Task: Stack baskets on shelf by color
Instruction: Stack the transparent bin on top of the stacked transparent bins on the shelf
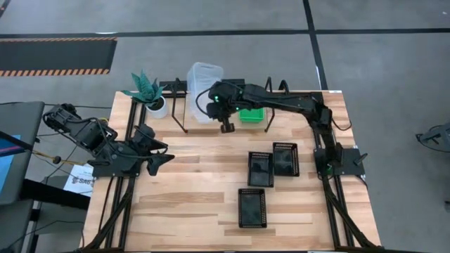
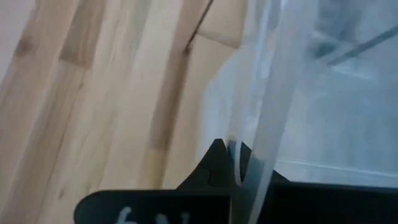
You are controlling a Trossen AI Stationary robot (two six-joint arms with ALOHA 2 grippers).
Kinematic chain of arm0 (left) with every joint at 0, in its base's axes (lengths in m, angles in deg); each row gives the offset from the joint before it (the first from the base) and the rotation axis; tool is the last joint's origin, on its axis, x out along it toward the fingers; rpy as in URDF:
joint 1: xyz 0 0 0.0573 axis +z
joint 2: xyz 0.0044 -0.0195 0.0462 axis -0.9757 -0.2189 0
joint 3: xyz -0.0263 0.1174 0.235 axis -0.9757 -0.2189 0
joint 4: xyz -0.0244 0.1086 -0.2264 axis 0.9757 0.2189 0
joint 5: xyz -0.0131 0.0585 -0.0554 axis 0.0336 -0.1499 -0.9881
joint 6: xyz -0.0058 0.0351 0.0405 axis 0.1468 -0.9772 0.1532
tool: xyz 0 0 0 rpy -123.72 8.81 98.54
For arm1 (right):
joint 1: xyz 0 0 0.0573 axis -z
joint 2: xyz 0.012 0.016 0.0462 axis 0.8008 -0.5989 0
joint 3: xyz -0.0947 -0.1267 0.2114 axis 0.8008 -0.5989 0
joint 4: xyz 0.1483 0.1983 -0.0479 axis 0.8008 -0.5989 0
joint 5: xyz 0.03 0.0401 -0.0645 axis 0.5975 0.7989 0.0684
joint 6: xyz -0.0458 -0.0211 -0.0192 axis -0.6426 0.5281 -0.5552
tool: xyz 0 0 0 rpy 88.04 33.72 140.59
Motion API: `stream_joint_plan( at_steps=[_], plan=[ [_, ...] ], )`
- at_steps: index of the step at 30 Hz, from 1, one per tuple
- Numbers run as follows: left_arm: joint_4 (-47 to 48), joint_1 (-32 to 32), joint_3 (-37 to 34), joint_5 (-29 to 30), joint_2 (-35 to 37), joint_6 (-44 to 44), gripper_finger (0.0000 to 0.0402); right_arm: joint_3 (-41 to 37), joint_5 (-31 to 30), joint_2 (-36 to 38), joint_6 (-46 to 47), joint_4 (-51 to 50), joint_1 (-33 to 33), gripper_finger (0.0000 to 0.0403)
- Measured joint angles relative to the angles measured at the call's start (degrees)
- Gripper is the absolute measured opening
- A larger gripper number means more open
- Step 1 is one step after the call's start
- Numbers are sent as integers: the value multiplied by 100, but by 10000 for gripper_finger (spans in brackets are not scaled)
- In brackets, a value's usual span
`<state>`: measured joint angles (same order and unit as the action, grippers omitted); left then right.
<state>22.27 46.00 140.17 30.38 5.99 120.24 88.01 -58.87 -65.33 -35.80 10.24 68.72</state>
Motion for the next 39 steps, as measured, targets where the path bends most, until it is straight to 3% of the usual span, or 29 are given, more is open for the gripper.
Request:
stream_joint_plan(
  at_steps=[25,39],
  plan=[
    [53,249,0,348,-9,-68,283,-6,367,-387,-605,37,682,16],
    [51,269,0,310,-9,2,283,-10,297,-459,-950,245,700,57]
  ],
)
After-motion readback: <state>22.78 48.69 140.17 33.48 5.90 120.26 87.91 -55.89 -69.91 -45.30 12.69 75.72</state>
